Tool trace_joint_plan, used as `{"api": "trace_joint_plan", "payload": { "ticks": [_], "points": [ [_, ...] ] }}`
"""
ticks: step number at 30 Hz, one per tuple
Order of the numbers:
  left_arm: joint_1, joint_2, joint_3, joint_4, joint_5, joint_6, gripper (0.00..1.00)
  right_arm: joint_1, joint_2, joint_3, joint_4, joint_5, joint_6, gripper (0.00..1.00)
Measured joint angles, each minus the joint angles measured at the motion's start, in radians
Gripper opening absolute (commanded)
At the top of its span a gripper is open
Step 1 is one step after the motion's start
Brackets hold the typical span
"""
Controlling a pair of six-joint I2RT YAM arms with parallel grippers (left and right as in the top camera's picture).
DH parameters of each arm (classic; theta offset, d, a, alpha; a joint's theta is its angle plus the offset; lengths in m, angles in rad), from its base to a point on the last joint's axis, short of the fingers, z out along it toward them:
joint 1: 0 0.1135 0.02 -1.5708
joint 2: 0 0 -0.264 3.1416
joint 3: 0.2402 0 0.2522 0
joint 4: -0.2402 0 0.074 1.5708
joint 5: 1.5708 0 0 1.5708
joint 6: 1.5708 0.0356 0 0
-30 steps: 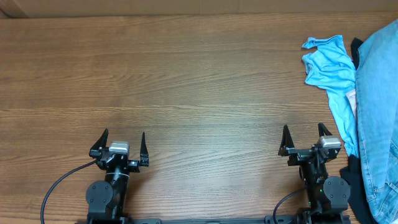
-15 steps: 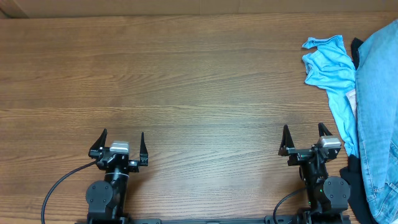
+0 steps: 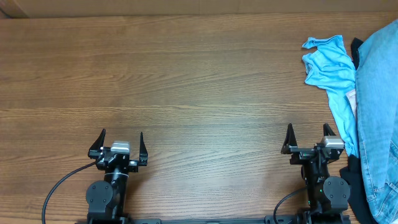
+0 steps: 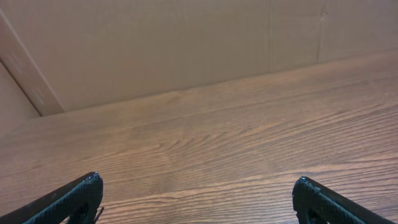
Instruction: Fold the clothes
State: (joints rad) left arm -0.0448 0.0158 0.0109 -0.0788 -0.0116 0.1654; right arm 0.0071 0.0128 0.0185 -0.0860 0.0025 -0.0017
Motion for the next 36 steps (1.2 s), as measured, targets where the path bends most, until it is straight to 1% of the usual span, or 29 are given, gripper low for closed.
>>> {"api": "trace_joint_plan", "payload": {
  "ticks": [2,4,6,9,12,16,19,23,28,30,32,34,36],
  "points": [
    [0.0,0.0,0.0,0.0,0.0,-0.007,1.0,0.0,0.0,0.0,0.0,-0.018,0.033,1.0],
    [0.0,0.0,0.0,-0.002,0.001,-0.066,1.0,0.0,0.0,0.0,-0.005,-0.02,0.076,1.0],
    [0.0,0.0,0.001,-0.011,0.0,-0.129,1.0,0.0,0.0,0.0,-0.045,-0.002,0.113,1.0],
    [0.0,0.0,0.039,-0.092,0.003,-0.196,1.0,0.0,0.001,0.024,-0.12,0.04,0.134,1.0],
    [0.0,0.0,0.096,-0.207,0.011,-0.227,1.0,0.0,0.002,0.092,-0.242,0.084,0.154,1.0],
    [0.0,0.012,0.179,-0.264,0.019,-0.256,1.0,0.0,0.024,0.2,-0.337,0.122,0.204,1.0],
    [0.0,0.054,0.25,-0.299,0.027,-0.272,1.0,0.0,0.067,0.3,-0.415,0.137,0.233,1.0],
    [0.0,0.153,0.341,-0.359,0.038,-0.281,1.0,0.0,0.159,0.433,-0.529,0.145,0.254,1.0],
    [0.0,0.33,0.476,-0.449,0.045,-0.29,1.0,0.0,0.311,0.588,-0.658,0.148,0.294,1.0],
    [0.0,0.404,0.536,-0.491,0.046,-0.29,1.0,0.0,0.413,0.68,-0.756,0.148,0.306,1.0],
    [0.0,0.486,0.605,-0.541,0.047,-0.291,1.0,0.0,0.478,0.727,-0.807,0.148,0.309,1.0],
    [0.0,0.568,0.673,-0.583,0.051,-0.291,1.0,0.0,0.602,0.811,-0.894,0.142,0.314,1.0],
    [0.0,0.627,0.719,-0.612,0.058,-0.291,1.0,0.0,0.676,0.858,-0.918,0.121,0.314,1.0]
  ]
}}
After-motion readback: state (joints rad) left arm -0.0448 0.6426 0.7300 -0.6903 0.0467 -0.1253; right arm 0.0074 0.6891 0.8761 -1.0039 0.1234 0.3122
